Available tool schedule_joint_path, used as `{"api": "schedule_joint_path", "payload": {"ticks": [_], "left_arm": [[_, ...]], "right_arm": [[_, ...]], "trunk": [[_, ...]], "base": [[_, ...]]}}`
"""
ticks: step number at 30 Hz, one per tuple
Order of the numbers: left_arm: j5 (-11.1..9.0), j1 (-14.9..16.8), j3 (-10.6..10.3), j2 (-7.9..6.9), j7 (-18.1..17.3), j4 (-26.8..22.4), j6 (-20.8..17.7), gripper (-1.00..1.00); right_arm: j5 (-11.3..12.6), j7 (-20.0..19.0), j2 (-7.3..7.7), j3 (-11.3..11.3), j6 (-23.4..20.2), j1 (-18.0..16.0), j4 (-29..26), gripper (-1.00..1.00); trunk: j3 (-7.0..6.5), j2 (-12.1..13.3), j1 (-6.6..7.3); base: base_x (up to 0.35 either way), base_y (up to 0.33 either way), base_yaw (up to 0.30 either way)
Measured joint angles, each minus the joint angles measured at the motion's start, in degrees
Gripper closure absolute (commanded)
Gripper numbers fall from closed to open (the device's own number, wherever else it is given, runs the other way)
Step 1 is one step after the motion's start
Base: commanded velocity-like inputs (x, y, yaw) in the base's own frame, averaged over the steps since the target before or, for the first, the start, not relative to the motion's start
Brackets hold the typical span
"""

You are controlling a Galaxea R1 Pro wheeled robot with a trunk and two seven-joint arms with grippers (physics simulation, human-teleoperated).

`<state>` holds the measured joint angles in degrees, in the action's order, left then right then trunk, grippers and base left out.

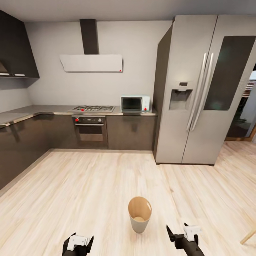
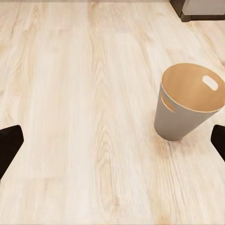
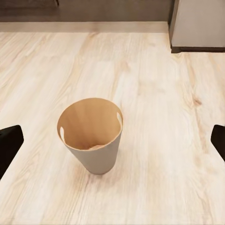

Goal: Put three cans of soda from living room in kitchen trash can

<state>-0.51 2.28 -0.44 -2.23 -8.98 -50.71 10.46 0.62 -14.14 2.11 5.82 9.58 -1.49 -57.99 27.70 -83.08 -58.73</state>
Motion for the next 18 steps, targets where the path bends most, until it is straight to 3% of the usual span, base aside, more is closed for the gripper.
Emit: {"api": "schedule_joint_path", "payload": {"ticks": [18], "left_arm": [[0.1, 0.0, 0.1, 0.00, 0.0, 0.0, 0.0, -1.00]], "right_arm": [[-0.5, 0.0, 0.01, 0.0, 0.0, 0.0, 0.0, -1.00]], "trunk": [[0.39, 0.0, 0.00]], "base": [[0.284, 0.000, 0.025]]}}
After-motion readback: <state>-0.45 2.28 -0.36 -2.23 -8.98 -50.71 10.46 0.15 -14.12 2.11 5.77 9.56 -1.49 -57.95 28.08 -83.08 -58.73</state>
